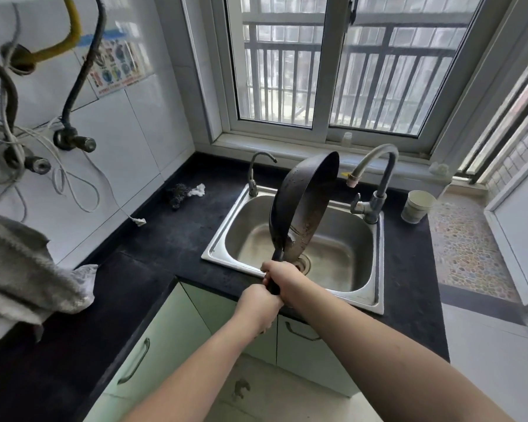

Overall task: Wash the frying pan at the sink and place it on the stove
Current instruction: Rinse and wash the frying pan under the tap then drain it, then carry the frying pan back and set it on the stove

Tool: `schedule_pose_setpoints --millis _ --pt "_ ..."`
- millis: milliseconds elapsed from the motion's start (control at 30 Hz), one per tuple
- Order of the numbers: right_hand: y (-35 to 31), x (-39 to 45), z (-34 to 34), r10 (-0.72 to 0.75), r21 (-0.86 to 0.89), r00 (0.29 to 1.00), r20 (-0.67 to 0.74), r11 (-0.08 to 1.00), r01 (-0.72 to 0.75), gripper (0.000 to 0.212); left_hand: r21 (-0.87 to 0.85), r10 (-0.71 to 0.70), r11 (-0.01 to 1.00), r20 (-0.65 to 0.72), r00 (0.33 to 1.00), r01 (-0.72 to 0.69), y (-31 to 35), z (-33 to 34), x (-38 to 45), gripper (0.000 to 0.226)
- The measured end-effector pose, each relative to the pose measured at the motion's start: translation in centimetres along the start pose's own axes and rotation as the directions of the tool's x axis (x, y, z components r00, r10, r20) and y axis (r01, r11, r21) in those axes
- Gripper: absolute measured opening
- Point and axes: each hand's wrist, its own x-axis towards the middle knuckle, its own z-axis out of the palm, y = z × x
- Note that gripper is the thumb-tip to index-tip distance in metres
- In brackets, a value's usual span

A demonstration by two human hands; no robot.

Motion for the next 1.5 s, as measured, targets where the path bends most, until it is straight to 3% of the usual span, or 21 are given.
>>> schedule_pose_setpoints --millis 300,533,700,833,933,1000,1133,1300,1500 --pt "0.1 -1.8 -3.8 -0.029 -0.017 0.989 0.142 0.999 0.032 0.021 -0.093 -0.053 0.995 -0.143 0.988 0.04 1.7 3.8 -2.4 0.013" --pt "0.8 -2.6 -4.5 -0.062 0.022 0.975 0.212 0.998 0.059 0.02 -0.128 0.001 0.991 -0.226 0.974 -0.03 1.7 4.8 -4.5 0.019" --pt "0.6 -3.6 -4.2 -0.059 -0.009 0.952 0.3 0.998 0.065 0.022 -0.412 -0.061 0.911 -0.126 0.99 0.003 2.1 4.0 -6.8 0.016" --pt "1.2 -5.0 -4.1 -0.058 -0.026 0.891 0.451 0.997 0.078 0.023 -0.561 -0.05 0.827 -0.043 0.998 0.017 1.8 3.0 -9.4 0.032" --pt "1.9 -6.6 -3.6 -0.013 -0.023 0.799 0.601 0.999 0.034 0.029 -0.689 -0.036 0.723 0.031 0.999 0.048 0.9 2.2 -11.8 0.031" --pt "2.7 -7.8 -3.1 0.04 0.027 0.704 0.71 0.996 -0.085 0.03 -0.772 -0.026 0.632 0.071 0.997 0.071 0.1 1.8 -13.6 0.031" --pt "4.9 -10.7 -1.7 0.106 0.045 0.564 0.819 0.968 -0.247 0.028 -0.923 0.053 0.374 0.121 0.991 0.093 -1.7 1.5 -16.9 0.028" --pt "7.0 -14.2 0.8 0.241 -0.072 0.503 0.83 0.94 -0.333 0.031 -0.995 0.088 0.071 0.07 0.994 0.063 -4.0 1.2 -20.2 0.029" --pt "11.4 -18.4 4.5 0.455 -0.384 0.49 0.743 0.89 -0.245 0.041 -0.981 -0.045 -0.188 -0.044 0.998 -0.051 -8.2 1.3 -25.4 0.022"
